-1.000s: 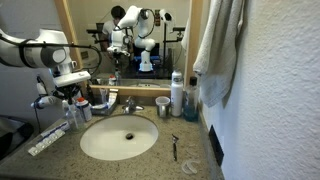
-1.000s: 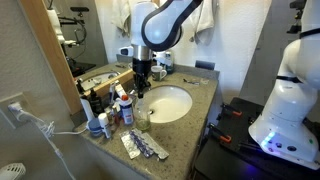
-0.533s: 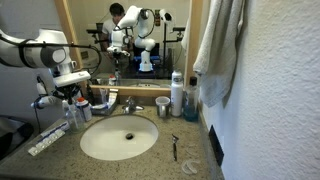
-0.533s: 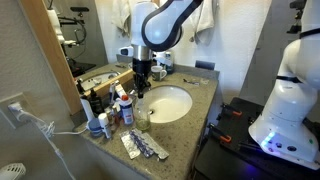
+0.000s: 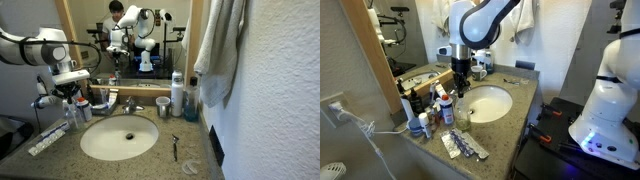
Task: Press the pump of the pump bottle
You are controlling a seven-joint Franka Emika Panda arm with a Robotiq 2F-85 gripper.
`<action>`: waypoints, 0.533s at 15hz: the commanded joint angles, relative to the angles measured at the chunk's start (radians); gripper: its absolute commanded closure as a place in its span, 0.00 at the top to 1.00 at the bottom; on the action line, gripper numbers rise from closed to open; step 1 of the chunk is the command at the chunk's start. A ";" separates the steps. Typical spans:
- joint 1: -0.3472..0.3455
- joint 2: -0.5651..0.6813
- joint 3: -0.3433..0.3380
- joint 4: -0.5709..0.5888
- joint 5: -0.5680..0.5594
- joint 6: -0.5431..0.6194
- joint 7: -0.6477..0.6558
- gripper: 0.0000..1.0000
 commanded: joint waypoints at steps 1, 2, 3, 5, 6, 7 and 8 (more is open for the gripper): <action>0.001 0.018 0.008 0.053 -0.017 -0.086 0.063 0.04; 0.002 0.015 0.008 0.065 -0.017 -0.106 0.078 0.05; 0.002 0.007 0.008 0.078 -0.015 -0.129 0.084 0.04; 0.005 -0.005 0.009 0.103 -0.020 -0.172 0.108 0.04; 0.007 -0.012 0.009 0.121 -0.025 -0.200 0.125 0.04; 0.007 -0.018 0.009 0.135 -0.029 -0.218 0.134 0.04; 0.008 -0.025 0.010 0.155 -0.027 -0.245 0.141 0.05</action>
